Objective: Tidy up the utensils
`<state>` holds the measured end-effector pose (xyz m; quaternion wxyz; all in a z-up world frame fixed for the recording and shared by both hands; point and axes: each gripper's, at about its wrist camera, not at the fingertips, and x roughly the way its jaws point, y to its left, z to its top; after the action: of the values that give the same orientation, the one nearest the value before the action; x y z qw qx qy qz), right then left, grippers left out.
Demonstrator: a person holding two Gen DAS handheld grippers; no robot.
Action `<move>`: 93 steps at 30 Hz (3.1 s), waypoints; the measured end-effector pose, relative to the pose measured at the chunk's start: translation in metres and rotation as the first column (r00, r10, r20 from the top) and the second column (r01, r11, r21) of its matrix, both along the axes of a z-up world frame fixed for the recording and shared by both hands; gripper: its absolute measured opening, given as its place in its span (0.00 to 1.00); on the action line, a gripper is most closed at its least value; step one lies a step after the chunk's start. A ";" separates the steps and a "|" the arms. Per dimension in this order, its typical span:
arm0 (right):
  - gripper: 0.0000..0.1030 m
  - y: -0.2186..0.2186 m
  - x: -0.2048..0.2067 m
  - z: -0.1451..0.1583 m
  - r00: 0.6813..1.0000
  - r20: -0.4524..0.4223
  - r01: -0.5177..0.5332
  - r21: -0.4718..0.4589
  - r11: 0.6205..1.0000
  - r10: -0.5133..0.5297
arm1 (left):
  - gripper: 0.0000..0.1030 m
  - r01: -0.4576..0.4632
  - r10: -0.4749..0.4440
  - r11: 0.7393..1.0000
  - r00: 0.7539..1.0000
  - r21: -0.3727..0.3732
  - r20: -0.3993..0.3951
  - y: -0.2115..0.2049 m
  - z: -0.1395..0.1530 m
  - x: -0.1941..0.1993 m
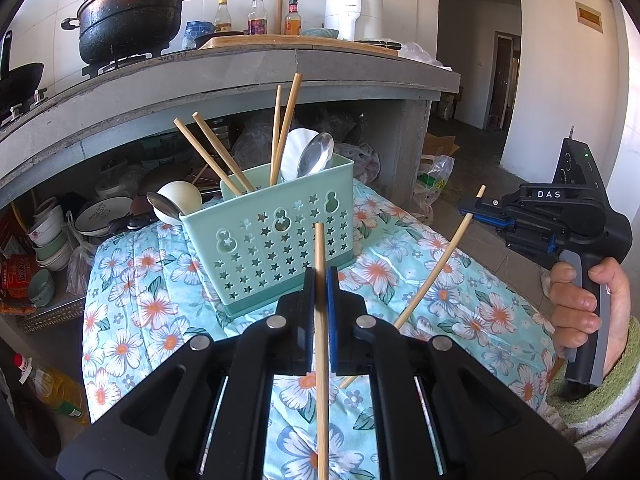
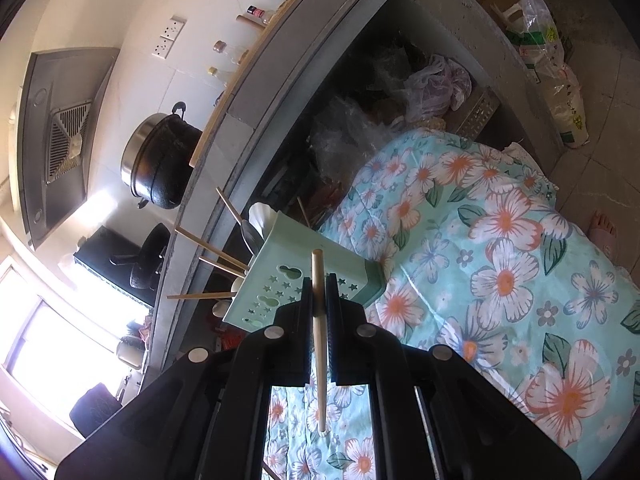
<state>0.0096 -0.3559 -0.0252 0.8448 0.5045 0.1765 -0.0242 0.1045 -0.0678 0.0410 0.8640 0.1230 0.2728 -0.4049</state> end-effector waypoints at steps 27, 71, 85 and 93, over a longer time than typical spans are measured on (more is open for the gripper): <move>0.06 -0.034 -0.031 0.006 0.995 0.036 0.094 0.005 0.996 -0.094 | 0.04 -0.011 0.114 0.934 0.957 -0.358 0.267 0.018 0.154 0.017; 0.06 -0.014 0.017 0.178 0.946 0.310 0.009 -0.315 0.949 0.094 | 0.83 -0.289 0.339 0.883 0.937 -0.371 0.079 0.045 0.065 0.039; 0.06 0.032 0.125 0.238 0.950 0.249 -0.028 -0.537 0.843 0.190 | 0.90 -0.360 0.394 0.880 0.918 -0.309 0.053 0.070 0.015 0.017; 0.06 0.060 0.175 0.213 0.974 0.105 -0.080 -0.667 0.741 0.200 | 0.91 -0.378 0.408 0.873 0.912 -0.310 0.035 0.070 0.011 0.023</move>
<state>0.1849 -0.2962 0.1874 0.9793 0.1603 0.1215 0.0221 0.1270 0.0020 0.0520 0.9491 -0.0460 0.1852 -0.2504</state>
